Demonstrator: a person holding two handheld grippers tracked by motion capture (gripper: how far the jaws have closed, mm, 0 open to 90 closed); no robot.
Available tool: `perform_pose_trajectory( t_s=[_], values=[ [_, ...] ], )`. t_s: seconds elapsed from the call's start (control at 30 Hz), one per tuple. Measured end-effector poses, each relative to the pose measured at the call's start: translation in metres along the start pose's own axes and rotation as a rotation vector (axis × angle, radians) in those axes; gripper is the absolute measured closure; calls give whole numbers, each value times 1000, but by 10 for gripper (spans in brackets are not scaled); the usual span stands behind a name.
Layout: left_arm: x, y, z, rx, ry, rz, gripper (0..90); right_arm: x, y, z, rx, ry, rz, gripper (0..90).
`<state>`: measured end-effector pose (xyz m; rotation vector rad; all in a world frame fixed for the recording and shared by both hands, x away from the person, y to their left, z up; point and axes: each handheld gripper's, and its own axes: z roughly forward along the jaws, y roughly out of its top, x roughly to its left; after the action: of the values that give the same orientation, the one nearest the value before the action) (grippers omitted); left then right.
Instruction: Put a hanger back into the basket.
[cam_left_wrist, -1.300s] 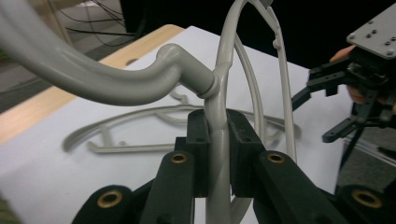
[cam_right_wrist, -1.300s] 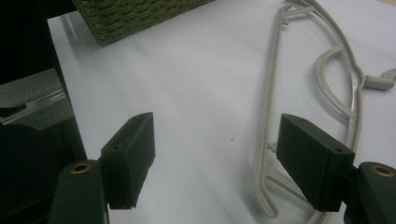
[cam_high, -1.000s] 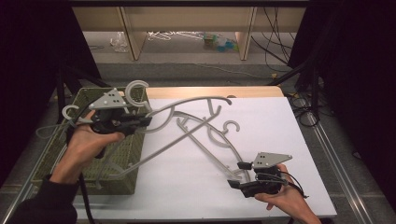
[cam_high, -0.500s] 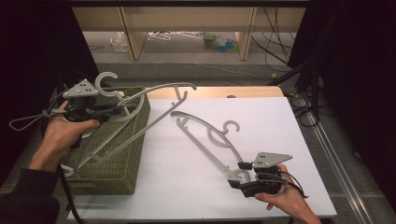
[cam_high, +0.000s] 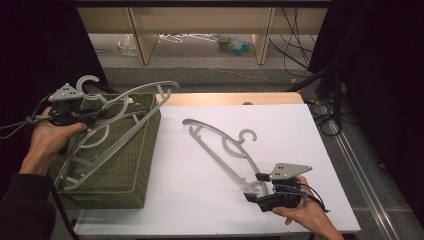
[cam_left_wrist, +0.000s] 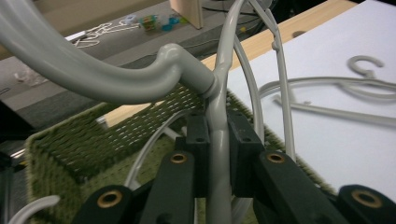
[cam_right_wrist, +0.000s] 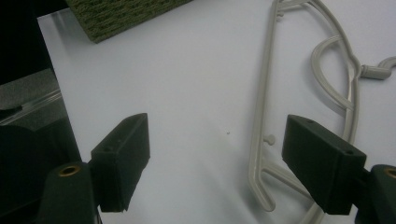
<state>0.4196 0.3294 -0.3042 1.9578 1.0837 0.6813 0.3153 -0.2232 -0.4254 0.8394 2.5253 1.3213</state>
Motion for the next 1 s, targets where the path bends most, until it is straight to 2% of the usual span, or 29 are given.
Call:
perform_pose_trajectory(
  t_s=[0.17, 0.57, 0.67, 0.7, 0.77, 0.83, 0.9, 0.93, 0.97, 1.0],
  values=[
    [15, -9, 2, 12, 40, -19, 806, 0, 0, 0, 1, -2, 2, 238],
    [38, -29, 5, 29, 91, -69, 805, -1, -1, 2, 7, 2, 5, 231],
    [43, -34, 6, 43, 100, -52, 805, -1, 0, 1, 3, -2, -4, 233],
    [42, -35, 7, 32, 105, -57, 805, 0, 0, 0, 1, -3, 3, 234],
    [45, -39, 6, 52, 106, -45, 805, -2, 0, 0, 0, -2, 4, 234],
    [47, -43, 6, 42, 107, -51, 805, -2, 0, 0, 2, -3, 2, 234],
    [50, -46, 5, 52, 111, -51, 804, -2, 0, 0, 1, -2, 3, 234],
    [51, -48, 5, 49, 111, -64, 805, -1, 0, 0, 2, -2, 5, 234],
    [53, -49, 3, 76, 108, -38, 804, -1, 0, 0, 0, -4, 5, 235],
    [54, -51, 3, 90, 103, -31, 804, -1, 0, 0, -1, -4, 5, 236]
  ],
)
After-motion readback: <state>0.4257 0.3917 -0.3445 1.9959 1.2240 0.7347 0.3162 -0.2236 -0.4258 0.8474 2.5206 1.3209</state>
